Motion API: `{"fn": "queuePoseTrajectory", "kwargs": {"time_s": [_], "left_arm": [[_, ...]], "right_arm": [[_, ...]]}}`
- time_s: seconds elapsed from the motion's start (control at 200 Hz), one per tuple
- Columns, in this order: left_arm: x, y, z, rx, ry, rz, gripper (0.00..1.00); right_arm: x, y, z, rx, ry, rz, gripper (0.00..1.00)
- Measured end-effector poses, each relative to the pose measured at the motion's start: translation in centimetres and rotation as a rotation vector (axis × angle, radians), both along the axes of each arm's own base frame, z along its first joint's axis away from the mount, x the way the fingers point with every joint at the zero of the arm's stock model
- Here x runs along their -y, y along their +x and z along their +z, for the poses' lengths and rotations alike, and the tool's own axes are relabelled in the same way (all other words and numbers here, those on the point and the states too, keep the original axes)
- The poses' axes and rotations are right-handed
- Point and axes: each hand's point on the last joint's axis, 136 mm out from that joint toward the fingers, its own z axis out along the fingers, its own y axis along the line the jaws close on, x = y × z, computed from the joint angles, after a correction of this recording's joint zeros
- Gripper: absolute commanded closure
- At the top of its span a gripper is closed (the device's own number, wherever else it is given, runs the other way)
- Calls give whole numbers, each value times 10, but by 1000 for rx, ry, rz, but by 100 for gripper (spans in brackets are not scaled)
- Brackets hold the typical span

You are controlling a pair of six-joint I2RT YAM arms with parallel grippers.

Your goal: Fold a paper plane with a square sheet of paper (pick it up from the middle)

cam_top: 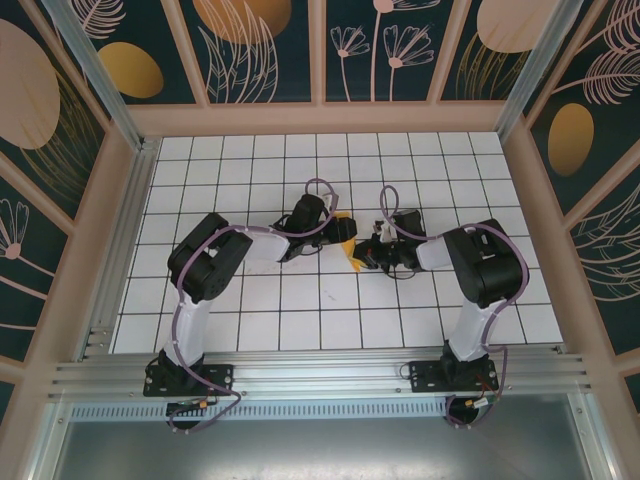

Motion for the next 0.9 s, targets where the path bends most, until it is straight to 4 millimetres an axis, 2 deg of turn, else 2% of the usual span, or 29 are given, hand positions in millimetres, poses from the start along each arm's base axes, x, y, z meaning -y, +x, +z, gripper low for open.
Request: {"fn": "queuePoseTrajectory", "kwargs": {"time_s": [0.29,0.46,0.555,0.635,0.771,0.851,0.901], "left_arm": [[4,5,-9,-4,6,-2,55],[7,9,-10,-3,6,-1,56],[7,9,-10,0,10,-4,56],[7,9,-10,3,13,-6,56],[7,9,-11,0,19,-8,56],[8,9,-11,-2,20,-9,56],[8,10,-11,-3,21,-9,57]], "right_arm": [[1,2,1,8,-9,-9,100],[4,5,4,26,-29,-24,89],[7,5,8,35,-49,-37,88],[11,7,15,62,-77,-52,83],[18,10,32,124,-117,-73,82],[21,11,40,156,-132,-77,83],[21,11,43,168,-135,-75,87]]}}
